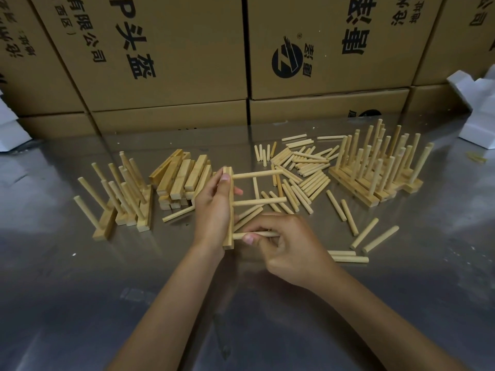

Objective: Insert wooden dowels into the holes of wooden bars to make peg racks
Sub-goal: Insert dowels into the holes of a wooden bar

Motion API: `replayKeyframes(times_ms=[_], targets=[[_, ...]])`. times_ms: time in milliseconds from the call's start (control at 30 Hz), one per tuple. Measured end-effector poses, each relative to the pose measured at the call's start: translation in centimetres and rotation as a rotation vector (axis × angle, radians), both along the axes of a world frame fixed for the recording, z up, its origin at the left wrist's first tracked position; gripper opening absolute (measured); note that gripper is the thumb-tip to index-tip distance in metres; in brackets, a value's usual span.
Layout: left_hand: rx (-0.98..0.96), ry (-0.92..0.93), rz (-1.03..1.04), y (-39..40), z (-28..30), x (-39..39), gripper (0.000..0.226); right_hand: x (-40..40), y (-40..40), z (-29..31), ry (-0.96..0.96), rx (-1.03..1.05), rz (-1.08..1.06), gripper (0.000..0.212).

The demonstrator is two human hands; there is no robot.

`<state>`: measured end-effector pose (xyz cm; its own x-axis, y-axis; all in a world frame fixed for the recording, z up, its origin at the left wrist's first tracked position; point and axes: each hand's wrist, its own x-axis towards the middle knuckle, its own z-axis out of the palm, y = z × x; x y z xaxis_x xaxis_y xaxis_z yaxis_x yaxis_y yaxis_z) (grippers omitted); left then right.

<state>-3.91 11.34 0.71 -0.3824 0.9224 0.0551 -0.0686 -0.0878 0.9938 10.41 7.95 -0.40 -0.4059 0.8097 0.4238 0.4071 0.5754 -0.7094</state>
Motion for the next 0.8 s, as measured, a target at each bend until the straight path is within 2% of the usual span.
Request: replayKeyframes(times_ms=[100,167,233,300,400,567,667,800], targets=[[0.018,0.021,0.026,0.1,0.2,-0.3,0.024,0.2,0.5,0.9,0.166,-0.293,-0.008,0.002],[-0.012,-0.029,0.046,0.2,0.3,-0.6,0.023,0.9,0.7,1.6,0.324,-0.506,0.040,0.008],[-0.038,-0.159,0.050,0.4,0.2,-0.9,0.024,1.2,0.4,1.7,0.366,-0.647,0.078,0.020],[-0.048,-0.228,0.076,0.5,-0.1,-0.9,0.023,0.4,0.0,1.1,0.306,-0.717,0.105,0.031],[-0.052,-0.191,0.086,0.4,-0.3,0.0,0.022,-1.5,-0.6,0.0,0.215,-0.663,0.105,0.033],[-0.058,-0.100,0.071,0.6,0.1,-1.0,0.023,-1.0,0.3,-0.2,0.313,-0.563,-0.071,0.019],[-0.095,0.089,0.085,1.1,-0.2,-2.4,0.027,-0.1,1.4,-0.2,0.280,-0.526,-0.188,0.020],[-0.108,0.303,0.175,1.6,-0.6,-3.3,0.029,-0.3,4.5,0.6,0.112,-0.389,-0.331,0.022]])
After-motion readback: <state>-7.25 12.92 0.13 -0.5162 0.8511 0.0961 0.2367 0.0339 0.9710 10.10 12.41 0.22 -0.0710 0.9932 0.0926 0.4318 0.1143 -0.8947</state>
